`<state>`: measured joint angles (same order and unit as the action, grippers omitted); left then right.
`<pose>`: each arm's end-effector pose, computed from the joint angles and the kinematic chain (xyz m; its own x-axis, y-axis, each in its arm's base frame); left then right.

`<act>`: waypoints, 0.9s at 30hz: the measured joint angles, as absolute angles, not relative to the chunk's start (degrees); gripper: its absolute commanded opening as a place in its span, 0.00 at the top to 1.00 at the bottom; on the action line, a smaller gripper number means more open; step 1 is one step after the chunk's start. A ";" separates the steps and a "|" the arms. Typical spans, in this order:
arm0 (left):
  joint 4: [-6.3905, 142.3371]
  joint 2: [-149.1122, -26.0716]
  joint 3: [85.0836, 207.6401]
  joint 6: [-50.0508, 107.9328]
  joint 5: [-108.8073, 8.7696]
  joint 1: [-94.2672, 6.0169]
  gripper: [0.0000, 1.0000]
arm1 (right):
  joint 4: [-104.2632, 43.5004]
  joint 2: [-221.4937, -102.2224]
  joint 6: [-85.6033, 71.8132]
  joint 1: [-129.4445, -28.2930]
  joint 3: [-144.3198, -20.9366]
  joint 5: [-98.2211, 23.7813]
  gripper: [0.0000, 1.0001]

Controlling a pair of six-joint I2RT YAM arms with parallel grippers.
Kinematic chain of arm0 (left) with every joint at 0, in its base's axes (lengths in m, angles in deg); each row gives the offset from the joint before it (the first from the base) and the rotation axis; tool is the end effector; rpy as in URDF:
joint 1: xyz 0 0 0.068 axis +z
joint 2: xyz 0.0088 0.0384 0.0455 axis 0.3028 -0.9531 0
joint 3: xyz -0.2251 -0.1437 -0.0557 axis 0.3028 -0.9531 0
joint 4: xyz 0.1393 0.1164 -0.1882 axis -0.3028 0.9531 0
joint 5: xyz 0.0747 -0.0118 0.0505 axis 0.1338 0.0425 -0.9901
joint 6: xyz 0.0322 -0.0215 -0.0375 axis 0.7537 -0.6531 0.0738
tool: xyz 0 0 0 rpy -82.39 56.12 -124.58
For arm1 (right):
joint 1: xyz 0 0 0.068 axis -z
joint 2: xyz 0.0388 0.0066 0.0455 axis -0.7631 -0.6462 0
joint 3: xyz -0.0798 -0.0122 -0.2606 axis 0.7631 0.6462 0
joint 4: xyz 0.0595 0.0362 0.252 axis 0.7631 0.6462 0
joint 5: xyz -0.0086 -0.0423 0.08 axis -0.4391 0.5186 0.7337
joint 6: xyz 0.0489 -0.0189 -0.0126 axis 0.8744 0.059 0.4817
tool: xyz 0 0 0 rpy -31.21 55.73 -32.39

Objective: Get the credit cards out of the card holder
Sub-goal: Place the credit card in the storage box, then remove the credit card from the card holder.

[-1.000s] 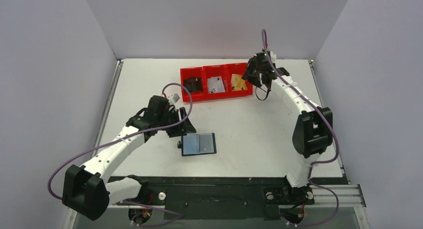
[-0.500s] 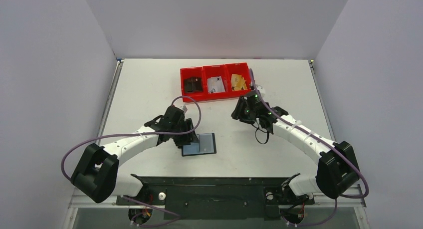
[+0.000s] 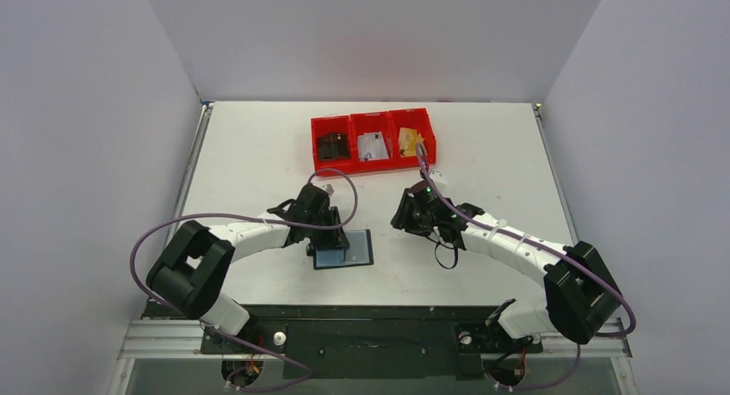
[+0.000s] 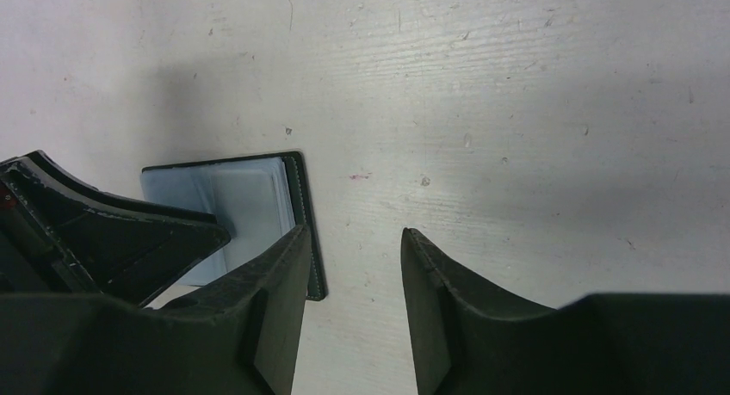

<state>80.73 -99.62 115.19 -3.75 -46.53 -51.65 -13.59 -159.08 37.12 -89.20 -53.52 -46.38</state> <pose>0.2278 -0.1625 0.1496 -0.9446 -0.1869 -0.2697 -0.0278 0.8646 -0.5017 0.2152 0.1759 0.2111 -0.8512 0.3032 -0.4285 0.0600 0.8672 0.4943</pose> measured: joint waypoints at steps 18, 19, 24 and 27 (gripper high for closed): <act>73.34 -103.67 115.71 -12.95 -46.55 -61.00 0.82 | -15.84 -156.41 39.39 -90.89 -47.51 -46.64 0.65; 73.96 -103.30 115.71 -13.13 -46.77 -61.07 0.82 | -15.95 -156.15 39.61 -91.30 -47.13 -46.73 0.65; 80.32 -96.65 115.71 -12.86 -50.27 -61.02 0.80 | -16.12 -155.54 41.05 -94.78 -46.06 -47.45 0.73; 82.90 -91.65 115.67 -12.38 -52.04 -60.91 0.83 | -16.69 -155.58 41.88 -97.36 -46.06 -47.82 0.82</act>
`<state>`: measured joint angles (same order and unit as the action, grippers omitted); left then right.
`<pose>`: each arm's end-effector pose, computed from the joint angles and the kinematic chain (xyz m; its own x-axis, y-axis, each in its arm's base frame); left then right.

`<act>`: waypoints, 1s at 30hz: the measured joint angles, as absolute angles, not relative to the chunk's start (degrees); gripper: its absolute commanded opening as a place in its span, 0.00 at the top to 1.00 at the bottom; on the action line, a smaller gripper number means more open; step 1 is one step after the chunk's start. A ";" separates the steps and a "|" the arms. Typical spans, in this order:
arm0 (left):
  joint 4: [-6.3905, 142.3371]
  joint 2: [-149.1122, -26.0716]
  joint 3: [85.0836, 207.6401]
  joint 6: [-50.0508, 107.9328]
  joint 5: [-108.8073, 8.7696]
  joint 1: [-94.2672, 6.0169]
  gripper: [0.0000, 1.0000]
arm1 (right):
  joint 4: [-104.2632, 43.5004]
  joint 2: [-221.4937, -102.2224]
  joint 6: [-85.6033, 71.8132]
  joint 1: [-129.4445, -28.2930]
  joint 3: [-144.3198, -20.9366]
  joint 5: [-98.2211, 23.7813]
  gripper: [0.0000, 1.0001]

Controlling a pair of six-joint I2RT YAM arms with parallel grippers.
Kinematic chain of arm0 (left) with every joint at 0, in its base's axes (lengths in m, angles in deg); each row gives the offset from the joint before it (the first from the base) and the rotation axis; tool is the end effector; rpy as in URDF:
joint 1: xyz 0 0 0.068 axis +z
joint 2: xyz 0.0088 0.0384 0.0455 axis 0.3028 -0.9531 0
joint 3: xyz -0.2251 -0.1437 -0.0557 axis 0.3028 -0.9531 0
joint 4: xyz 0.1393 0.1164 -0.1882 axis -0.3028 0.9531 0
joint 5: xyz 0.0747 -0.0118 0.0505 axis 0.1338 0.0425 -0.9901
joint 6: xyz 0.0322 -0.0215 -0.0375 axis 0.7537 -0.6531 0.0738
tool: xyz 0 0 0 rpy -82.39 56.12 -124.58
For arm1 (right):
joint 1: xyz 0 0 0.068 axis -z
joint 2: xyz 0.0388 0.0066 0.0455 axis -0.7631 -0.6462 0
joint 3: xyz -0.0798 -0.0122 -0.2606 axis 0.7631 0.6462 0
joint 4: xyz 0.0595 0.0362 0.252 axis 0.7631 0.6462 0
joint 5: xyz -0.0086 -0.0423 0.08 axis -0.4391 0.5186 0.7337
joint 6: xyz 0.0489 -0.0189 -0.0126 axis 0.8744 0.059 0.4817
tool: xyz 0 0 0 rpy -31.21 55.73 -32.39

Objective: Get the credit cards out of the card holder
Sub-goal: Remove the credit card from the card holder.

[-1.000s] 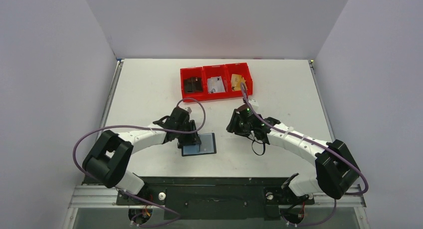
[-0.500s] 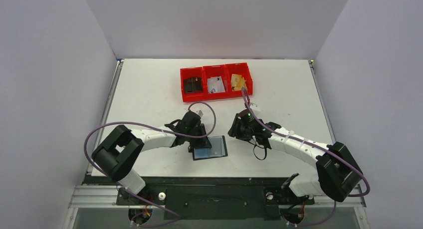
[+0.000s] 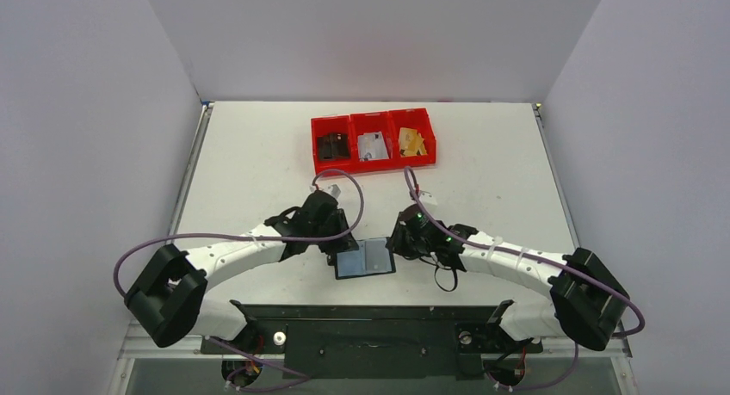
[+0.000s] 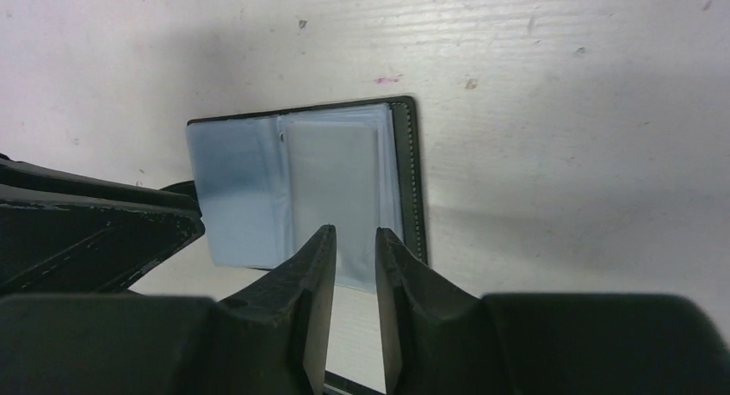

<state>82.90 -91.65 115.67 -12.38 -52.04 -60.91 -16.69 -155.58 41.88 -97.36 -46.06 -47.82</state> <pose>0.1946 -0.1886 0.1847 -0.9238 -0.2191 -0.3139 -0.0088 0.8319 -0.5548 0.1733 0.1872 0.1900 -0.8821 0.2556 -0.3957 0.0219 0.8613 0.5077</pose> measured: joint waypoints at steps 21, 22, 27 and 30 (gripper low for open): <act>83.95 -93.90 111.08 -9.63 -53.64 -60.02 1.00 | -18.55 -166.01 43.13 -102.76 -48.14 -50.07 1.00; 83.86 -93.96 111.08 -9.63 -53.57 -60.02 1.00 | -18.66 -166.36 43.15 -102.91 -48.21 -50.10 1.00; 83.42 -94.18 111.08 -9.63 -53.40 -60.02 1.00 | -19.80 -168.02 43.19 -103.74 -49.54 -50.42 1.00; 83.33 -94.20 111.08 -9.63 -53.33 -60.00 1.00 | -20.63 -169.09 43.39 -104.26 -50.24 -50.45 1.00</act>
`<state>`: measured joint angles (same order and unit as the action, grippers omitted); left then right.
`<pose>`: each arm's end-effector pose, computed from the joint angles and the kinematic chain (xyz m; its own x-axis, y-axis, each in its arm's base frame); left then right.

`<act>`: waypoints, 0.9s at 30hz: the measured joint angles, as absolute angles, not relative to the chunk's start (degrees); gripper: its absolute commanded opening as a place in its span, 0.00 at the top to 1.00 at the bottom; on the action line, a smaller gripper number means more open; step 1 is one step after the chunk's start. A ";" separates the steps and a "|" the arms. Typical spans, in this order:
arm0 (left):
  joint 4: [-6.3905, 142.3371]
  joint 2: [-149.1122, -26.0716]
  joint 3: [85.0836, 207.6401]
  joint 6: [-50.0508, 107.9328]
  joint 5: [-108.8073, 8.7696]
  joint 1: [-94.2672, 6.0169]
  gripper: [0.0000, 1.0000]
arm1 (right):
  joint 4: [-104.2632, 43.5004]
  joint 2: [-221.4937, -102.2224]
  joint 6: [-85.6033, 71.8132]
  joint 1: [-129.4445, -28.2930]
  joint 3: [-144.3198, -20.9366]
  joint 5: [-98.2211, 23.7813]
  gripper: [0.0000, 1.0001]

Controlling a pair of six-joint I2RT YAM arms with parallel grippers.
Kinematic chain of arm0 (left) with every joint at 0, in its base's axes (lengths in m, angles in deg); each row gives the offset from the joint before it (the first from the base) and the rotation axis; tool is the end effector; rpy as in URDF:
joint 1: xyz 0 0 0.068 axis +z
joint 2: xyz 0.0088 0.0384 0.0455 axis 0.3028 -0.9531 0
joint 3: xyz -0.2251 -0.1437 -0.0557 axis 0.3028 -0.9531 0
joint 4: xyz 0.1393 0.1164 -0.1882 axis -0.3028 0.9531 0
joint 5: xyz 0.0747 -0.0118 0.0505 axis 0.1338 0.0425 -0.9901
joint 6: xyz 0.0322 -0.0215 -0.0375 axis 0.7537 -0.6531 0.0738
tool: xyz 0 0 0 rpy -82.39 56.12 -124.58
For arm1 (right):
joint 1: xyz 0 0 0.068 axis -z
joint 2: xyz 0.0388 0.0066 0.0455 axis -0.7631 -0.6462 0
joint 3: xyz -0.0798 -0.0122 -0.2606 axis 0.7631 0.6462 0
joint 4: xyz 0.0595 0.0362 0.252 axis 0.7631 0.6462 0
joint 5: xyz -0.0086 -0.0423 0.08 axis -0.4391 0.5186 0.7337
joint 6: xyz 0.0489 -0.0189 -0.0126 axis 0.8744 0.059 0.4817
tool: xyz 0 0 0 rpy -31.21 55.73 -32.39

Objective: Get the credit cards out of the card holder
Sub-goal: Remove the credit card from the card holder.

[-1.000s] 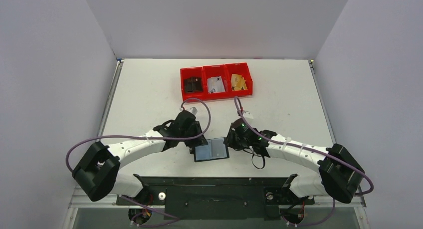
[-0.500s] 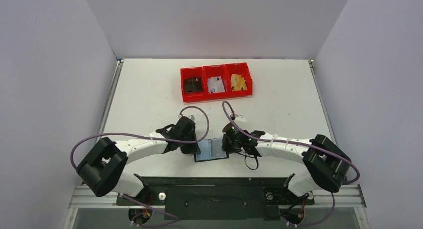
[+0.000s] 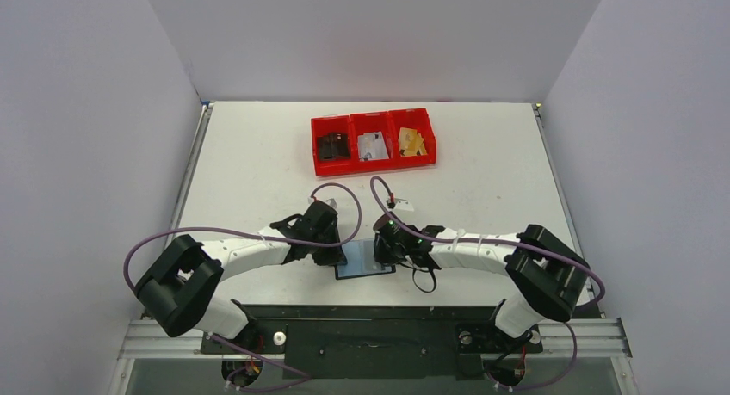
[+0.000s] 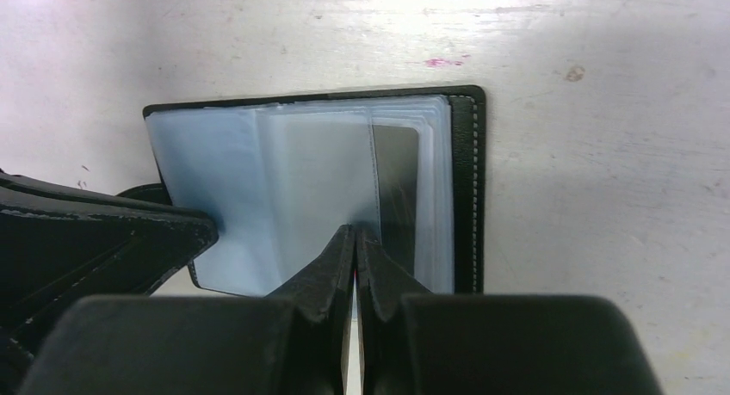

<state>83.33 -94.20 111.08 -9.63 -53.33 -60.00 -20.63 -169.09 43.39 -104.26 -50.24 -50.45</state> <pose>0.1872 -0.1749 0.1504 -0.9443 -0.1739 -0.2795 -0.0313 0.8927 -0.4496 0.1710 0.2340 0.1563 -0.9131 0.1586 -0.3756 -0.0216 0.9011 0.4331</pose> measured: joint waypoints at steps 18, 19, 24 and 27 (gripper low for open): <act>82.98 -94.38 111.08 -9.48 -52.76 -59.89 1.00 | -28.78 -174.53 46.19 -104.96 -51.75 -44.50 1.00; 82.96 -94.38 111.08 -9.41 -52.70 -59.89 1.00 | -29.11 -174.66 46.32 -104.96 -51.75 -44.11 1.00; 83.09 -94.14 111.08 -9.35 -52.43 -59.89 1.00 | -31.40 -176.11 47.06 -104.96 -51.75 -42.45 1.00; 83.42 -93.13 111.10 -9.21 -51.84 -59.89 0.99 | -31.97 -176.32 47.28 -104.96 -51.72 -42.01 1.00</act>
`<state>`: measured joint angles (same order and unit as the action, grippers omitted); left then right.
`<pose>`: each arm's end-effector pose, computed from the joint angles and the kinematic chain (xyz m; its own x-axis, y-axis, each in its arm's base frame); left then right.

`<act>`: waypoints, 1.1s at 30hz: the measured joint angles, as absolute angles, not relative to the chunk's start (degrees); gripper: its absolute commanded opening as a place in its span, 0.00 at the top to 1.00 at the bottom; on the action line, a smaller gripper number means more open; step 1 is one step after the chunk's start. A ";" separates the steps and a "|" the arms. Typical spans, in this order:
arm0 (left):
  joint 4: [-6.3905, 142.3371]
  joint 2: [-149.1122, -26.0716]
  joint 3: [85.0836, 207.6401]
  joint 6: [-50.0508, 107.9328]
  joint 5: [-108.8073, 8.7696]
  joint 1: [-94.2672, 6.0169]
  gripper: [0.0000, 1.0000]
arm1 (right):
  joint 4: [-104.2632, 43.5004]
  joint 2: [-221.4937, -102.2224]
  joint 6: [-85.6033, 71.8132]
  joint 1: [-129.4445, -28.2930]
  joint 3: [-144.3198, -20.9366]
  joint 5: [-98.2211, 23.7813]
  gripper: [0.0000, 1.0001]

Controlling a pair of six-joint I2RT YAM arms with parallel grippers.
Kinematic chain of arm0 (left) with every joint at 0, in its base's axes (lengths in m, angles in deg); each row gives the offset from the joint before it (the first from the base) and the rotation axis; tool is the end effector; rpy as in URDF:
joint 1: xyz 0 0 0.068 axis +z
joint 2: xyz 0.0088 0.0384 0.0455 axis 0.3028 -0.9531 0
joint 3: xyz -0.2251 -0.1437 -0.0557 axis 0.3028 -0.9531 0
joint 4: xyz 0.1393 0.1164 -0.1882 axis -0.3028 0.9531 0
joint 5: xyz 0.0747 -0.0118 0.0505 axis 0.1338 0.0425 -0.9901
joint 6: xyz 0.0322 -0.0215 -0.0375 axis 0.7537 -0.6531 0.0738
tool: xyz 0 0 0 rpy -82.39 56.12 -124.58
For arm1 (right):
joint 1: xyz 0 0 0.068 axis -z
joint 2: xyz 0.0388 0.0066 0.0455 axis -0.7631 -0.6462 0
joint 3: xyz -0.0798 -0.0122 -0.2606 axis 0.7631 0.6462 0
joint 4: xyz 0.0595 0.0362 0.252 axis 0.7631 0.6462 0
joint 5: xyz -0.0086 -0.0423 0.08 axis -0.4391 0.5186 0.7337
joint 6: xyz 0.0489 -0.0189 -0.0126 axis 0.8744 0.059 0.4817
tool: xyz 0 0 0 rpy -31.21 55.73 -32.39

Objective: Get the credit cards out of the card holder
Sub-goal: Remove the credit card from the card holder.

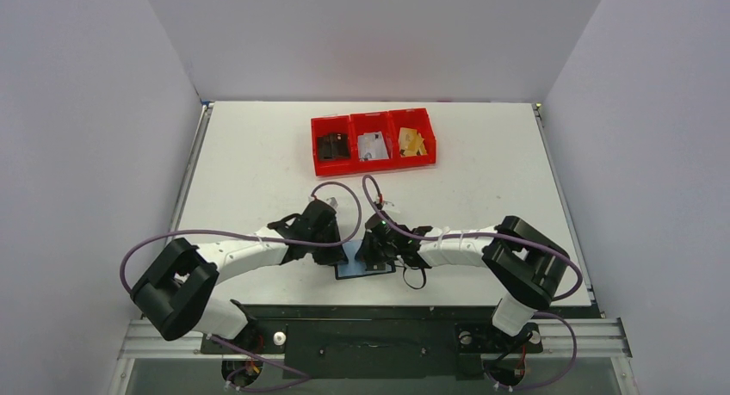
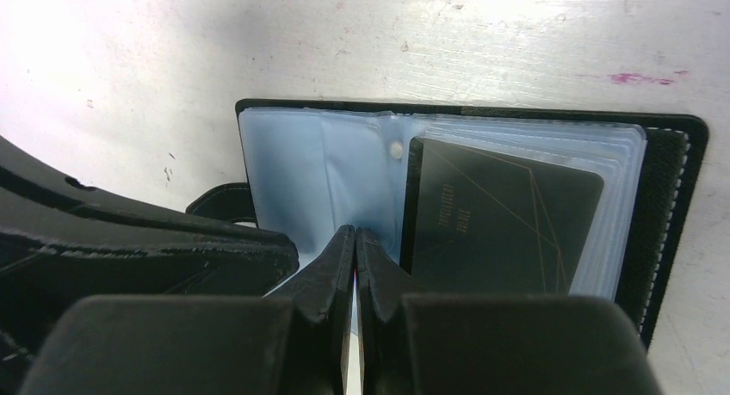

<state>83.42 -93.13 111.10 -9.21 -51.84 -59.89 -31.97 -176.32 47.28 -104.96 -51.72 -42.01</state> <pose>0.1863 -0.1746 0.1549 -0.9470 -0.1640 -0.2763 -0.0147 0.8813 -0.4724 0.1796 0.2617 0.1406 -0.9448 0.1708 -0.2796 -0.0256 0.8123 0.5826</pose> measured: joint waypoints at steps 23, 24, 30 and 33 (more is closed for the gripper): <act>78.37 -99.08 112.72 -11.09 -47.03 -59.49 1.00 | -32.78 -175.84 48.72 -104.83 -50.70 -42.23 1.00; 78.18 -99.21 112.72 -11.38 -46.95 -59.45 1.00 | -32.63 -175.80 48.68 -104.83 -50.70 -42.36 1.00; 76.62 -100.35 112.87 -12.43 -46.88 -59.41 1.00 | -30.00 -173.83 47.74 -104.88 -50.72 -43.10 0.97; 76.36 -100.87 113.22 -12.80 -46.86 -59.41 1.00 | -28.06 -171.56 46.95 -104.92 -50.76 -43.39 0.89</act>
<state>76.36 -100.87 113.22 -12.80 -46.86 -59.41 -28.06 -171.56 46.95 -104.92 -50.76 -43.39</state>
